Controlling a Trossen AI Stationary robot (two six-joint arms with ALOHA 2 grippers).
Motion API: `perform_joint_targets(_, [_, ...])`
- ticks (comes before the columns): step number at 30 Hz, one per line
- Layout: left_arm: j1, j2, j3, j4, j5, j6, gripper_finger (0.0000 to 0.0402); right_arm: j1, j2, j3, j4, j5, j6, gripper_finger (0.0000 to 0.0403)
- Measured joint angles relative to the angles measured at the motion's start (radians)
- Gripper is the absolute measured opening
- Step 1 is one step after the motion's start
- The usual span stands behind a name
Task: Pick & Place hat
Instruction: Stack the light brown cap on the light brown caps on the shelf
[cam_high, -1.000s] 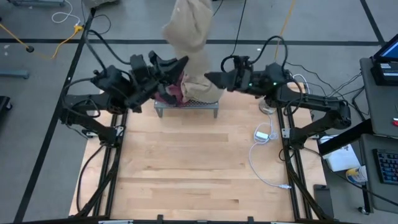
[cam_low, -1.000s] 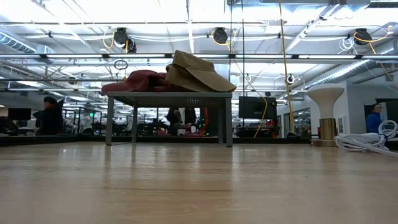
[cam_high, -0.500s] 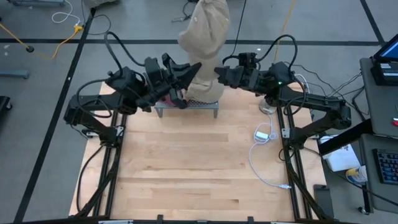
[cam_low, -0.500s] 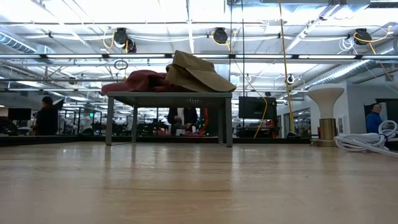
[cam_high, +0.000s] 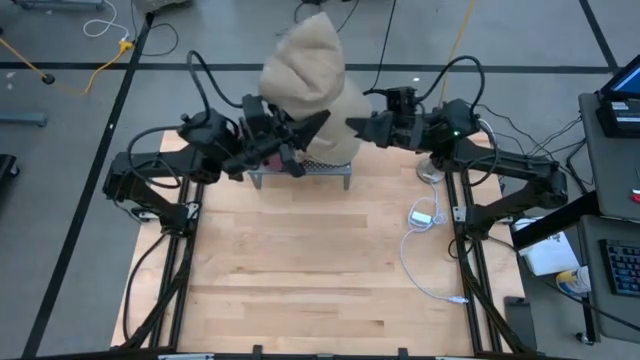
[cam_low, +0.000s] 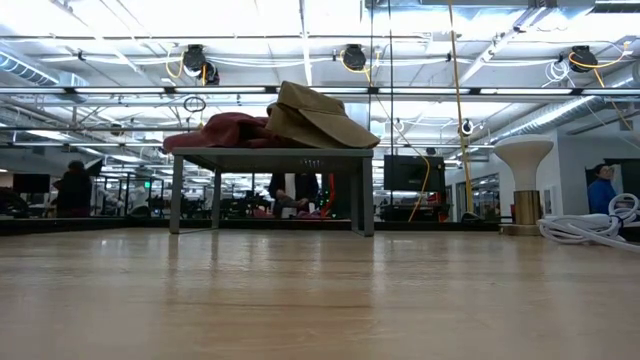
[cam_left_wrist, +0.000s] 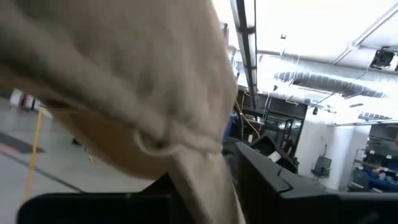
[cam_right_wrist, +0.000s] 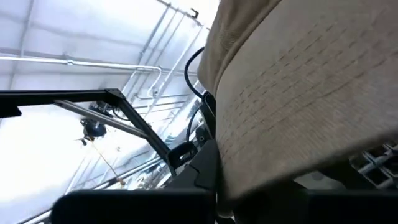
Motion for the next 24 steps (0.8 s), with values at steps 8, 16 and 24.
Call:
perform_joint_targets(8, [-0.005,-0.027,0.0,-0.109,0.016,-0.115,0.0146,-0.045,-0.091,-0.002,-0.174,-0.038,-0.091,0.0006])
perform_joint_targets(16, [-0.004,-0.074,0.0,-0.369,0.029,-0.291,0.0196,-0.108,-0.227,-0.001,-0.544,-0.108,-0.271,0.0005])
perform_joint_targets(24, [0.012,-0.105,0.0,-0.571,0.152,-0.482,0.0209,-0.156,-0.368,-0.001,-0.901,-0.122,-0.485,0.0005])
